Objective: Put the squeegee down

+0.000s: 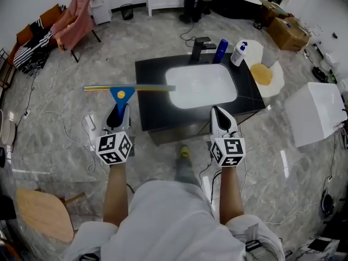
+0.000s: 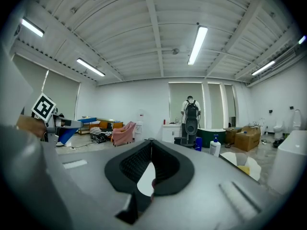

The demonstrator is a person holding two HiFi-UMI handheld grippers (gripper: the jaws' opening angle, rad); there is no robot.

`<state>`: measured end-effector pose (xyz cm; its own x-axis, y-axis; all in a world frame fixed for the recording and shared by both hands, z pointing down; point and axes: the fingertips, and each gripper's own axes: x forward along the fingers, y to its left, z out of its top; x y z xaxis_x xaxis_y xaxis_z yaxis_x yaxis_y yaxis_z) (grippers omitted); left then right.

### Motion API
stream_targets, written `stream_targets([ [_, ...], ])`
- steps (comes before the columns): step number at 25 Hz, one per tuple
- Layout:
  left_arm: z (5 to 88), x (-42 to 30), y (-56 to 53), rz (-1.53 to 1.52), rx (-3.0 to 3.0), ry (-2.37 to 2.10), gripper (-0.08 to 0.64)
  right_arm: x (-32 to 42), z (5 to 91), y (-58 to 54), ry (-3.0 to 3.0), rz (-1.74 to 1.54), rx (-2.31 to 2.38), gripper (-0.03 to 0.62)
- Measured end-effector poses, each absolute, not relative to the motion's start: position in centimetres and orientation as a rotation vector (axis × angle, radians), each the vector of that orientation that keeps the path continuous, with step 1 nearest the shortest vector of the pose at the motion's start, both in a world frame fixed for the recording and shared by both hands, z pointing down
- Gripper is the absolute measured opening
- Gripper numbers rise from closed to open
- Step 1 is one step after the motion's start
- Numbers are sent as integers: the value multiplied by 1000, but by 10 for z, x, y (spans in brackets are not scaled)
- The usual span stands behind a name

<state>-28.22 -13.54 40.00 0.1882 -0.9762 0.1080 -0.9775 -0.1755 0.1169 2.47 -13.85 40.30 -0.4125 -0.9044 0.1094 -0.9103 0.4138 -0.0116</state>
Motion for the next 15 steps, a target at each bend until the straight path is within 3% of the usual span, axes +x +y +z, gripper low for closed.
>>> stream_targets([
  [15,418,-230,-333,76,2145,-1979,130,70,420,-358,-2621,183,1482,5],
])
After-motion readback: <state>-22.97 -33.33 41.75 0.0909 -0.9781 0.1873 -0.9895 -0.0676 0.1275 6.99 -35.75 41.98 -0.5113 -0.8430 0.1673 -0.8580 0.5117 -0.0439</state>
